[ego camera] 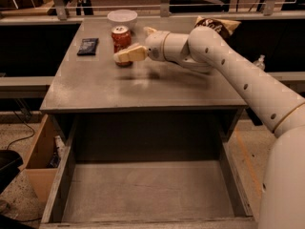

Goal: Place coke can into top drawer

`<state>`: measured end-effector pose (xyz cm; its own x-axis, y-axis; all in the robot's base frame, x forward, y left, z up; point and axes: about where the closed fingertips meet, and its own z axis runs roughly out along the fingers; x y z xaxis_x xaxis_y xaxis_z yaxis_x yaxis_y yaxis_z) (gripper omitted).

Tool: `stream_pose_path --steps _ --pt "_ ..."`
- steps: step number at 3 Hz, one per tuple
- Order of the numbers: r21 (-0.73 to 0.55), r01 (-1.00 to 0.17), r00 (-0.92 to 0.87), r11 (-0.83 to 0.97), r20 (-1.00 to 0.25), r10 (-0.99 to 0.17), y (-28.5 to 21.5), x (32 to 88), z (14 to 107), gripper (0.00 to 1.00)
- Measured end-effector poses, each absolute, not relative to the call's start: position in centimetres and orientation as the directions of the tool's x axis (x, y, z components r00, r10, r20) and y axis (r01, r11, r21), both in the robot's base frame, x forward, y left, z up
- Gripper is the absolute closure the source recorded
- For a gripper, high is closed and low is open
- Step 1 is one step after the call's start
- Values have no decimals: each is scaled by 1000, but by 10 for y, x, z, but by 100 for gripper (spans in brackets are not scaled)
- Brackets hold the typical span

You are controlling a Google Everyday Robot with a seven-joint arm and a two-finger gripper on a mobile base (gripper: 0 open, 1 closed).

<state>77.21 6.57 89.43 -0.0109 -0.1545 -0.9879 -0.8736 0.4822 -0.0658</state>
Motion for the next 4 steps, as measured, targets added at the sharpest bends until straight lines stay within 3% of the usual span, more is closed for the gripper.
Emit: stream_pose_path --steps 1,2,4 --pt "-29 -880 -34 474 -992 -124 77 784 895 0" --pt "-16 -889 -27 457 -996 -87 88 789 902 18" --pt "-14 -893 -28 449 -996 -86 95 788 901 64"
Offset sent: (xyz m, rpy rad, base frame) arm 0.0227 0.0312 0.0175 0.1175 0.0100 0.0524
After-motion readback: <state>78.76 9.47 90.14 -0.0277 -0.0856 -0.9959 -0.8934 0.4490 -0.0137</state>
